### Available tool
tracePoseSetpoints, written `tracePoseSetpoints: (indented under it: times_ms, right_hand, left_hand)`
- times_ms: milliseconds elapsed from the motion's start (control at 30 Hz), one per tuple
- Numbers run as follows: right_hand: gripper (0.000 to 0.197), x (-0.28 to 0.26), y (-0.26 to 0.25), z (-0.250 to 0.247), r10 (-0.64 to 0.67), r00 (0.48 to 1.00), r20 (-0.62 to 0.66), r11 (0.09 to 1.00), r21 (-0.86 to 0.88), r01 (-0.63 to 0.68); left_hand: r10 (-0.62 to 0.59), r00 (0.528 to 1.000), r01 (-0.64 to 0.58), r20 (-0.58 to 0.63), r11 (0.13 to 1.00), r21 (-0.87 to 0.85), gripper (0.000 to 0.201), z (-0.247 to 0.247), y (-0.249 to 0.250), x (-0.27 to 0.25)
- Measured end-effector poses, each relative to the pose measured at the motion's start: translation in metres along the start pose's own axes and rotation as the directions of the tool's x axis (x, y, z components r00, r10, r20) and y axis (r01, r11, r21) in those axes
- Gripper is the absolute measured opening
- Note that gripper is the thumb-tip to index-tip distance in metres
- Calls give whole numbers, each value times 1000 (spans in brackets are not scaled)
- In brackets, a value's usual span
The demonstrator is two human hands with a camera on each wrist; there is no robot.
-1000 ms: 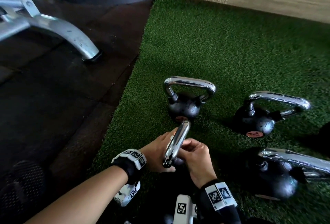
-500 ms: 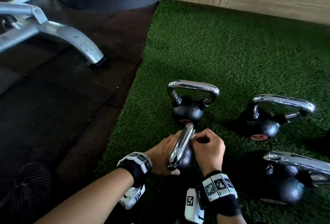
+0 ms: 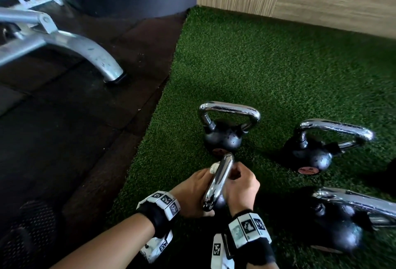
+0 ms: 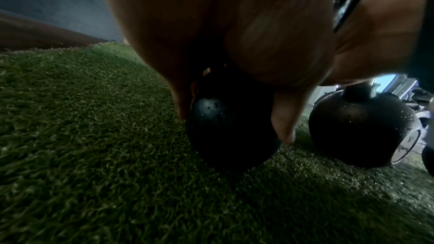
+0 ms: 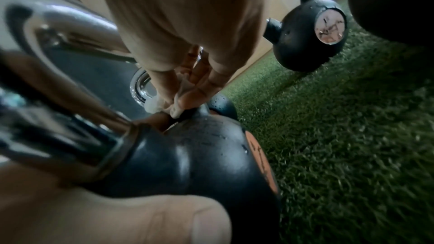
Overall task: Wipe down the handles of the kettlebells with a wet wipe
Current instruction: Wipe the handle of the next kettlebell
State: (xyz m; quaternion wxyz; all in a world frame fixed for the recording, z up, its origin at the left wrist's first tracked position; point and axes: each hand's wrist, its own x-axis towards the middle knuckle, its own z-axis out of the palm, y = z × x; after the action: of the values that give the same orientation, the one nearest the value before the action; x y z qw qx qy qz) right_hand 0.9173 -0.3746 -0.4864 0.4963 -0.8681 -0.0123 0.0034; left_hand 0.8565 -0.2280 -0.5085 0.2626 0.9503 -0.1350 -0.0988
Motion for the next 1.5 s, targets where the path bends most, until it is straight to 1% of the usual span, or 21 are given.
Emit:
tracePoseSetpoints:
  times_ms: [67, 133, 200, 233, 267, 300, 333, 400, 433, 500, 567, 633, 700, 767, 800, 900, 1000, 1200, 1300, 1400, 1500]
  right_hand:
    - [13, 2, 0, -3, 8, 1000, 25, 999, -33, -7]
    - [16, 4, -1, -10, 11, 999, 41, 998, -57, -9]
    - [32, 7, -2, -23, -81, 995, 52, 996, -37, 83]
    - [45, 11, -2, -30, -153, 985, 80, 987, -34, 156]
    - [59, 15, -4, -36, -224, 966, 130, 972, -37, 231]
    - [70, 19, -6, -41, -293, 937, 189, 951, -40, 305]
    - [75, 24, -9, -45, -357, 901, 249, 924, -48, 379]
    - [74, 28, -18, -49, -437, 834, 337, 867, -91, 491]
    - [70, 28, -21, -50, -450, 821, 352, 852, -107, 513]
    - [63, 24, -23, -51, -453, 829, 327, 852, -116, 511]
    - [57, 18, -21, -56, -422, 859, 291, 865, -156, 477]
    - [54, 10, -18, -62, -386, 881, 274, 870, -210, 446]
    - [52, 0, -15, -68, -356, 900, 251, 874, -252, 416]
    - [50, -10, -14, -72, -326, 916, 232, 878, -286, 385]
    - [50, -14, -13, -73, -318, 920, 227, 875, -302, 377]
    - [49, -27, -13, -78, -290, 931, 224, 876, -331, 352]
    - [47, -35, -15, -81, -253, 938, 238, 875, -357, 327]
    - [42, -36, -29, -89, -214, 926, 312, 827, -446, 341]
    - [43, -33, -42, -96, -129, 915, 382, 818, -481, 316]
    - [37, -23, -63, -109, -87, 916, 391, 844, -460, 277]
    - [24, -8, -90, -121, -117, 934, 338, 841, -467, 274]
  left_hand:
    - [-79, 996, 79, 27, 997, -5, 127, -5, 4, -3]
    - [-136, 991, 136, 15, 990, 46, 138, -10, 7, -13]
    - [-140, 988, 145, -61, 985, 90, 140, -15, 10, -24]
    - [-128, 985, 140, -116, 985, 97, 138, -17, 12, -28]
    - [-102, 980, 120, -173, 988, 101, 131, -20, 14, -31]
    - [-66, 972, 90, -225, 991, 98, 117, -22, 16, -33]
    - [-29, 964, 58, -263, 993, 102, 101, -24, 19, -33]
    - [-6, 962, 40, -274, 992, 118, 76, -29, 25, -32]
    - [-11, 966, 48, -259, 990, 136, 67, -31, 27, -32]
    - [-18, 975, 60, -220, 981, 187, 52, -37, 26, -33]
    - [-52, 990, 82, -131, 969, 232, 49, -48, 21, -33]
    - [-94, 996, 90, 0, 953, 289, 50, -63, 15, -31]
    - [-114, 989, 75, 99, 940, 333, 54, -77, 8, -27]
    - [-137, 976, 72, 167, 936, 345, 61, -88, 2, -21]
    - [-144, 973, 74, 182, 936, 344, 60, -92, 0, -18]
    - [-154, 970, 93, 188, 950, 298, 49, -95, -4, -15]
    - [-181, 959, 114, 219, 951, 287, 44, -93, -6, -14]
    - [-215, 942, 100, 259, 913, 396, 51, -104, 6, -8]
    - [-253, 920, 81, 300, 870, 485, 41, -115, 15, -3]
    - [-335, 902, 112, 274, 793, 599, 34, -129, 22, 7]
    - [-371, 908, 203, 196, 798, 568, 32, -150, 24, 20]
